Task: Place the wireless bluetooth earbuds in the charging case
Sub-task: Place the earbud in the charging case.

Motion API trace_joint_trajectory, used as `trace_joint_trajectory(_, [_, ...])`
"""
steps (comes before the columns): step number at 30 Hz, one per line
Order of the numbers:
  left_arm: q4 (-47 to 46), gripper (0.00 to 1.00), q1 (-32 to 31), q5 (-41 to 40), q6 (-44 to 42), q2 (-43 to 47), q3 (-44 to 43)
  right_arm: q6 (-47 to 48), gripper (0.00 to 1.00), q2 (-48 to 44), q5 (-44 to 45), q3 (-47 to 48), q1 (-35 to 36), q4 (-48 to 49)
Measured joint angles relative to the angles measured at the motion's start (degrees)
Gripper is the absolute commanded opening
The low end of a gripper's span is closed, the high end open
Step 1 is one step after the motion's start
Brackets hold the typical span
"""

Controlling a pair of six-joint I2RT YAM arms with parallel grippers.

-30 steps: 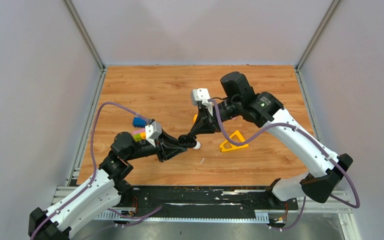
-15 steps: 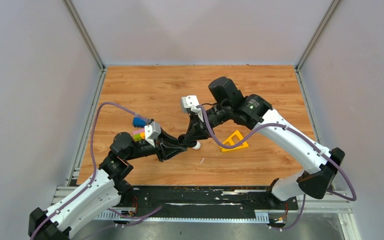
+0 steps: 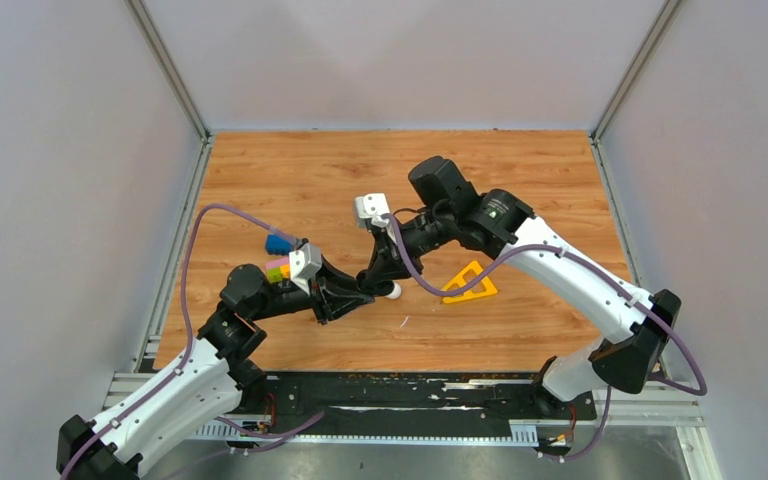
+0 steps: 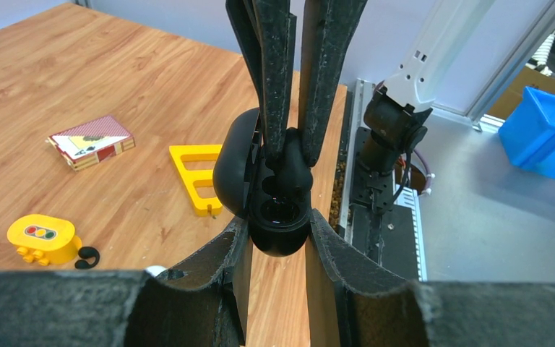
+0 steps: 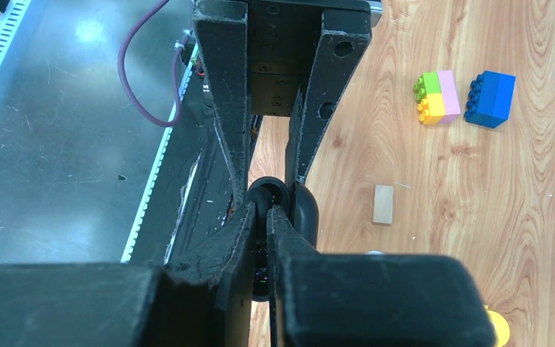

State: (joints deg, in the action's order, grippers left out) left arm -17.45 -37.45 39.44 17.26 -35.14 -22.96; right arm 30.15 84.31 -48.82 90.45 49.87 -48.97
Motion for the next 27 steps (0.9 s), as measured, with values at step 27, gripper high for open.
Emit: trace_joint_trajectory(27, [1.2, 0.00, 0.1, 0.6, 0.0, -0.1, 0.0, 3.9, 0.05, 1.1, 5.5, 0.7, 2.6, -1.2])
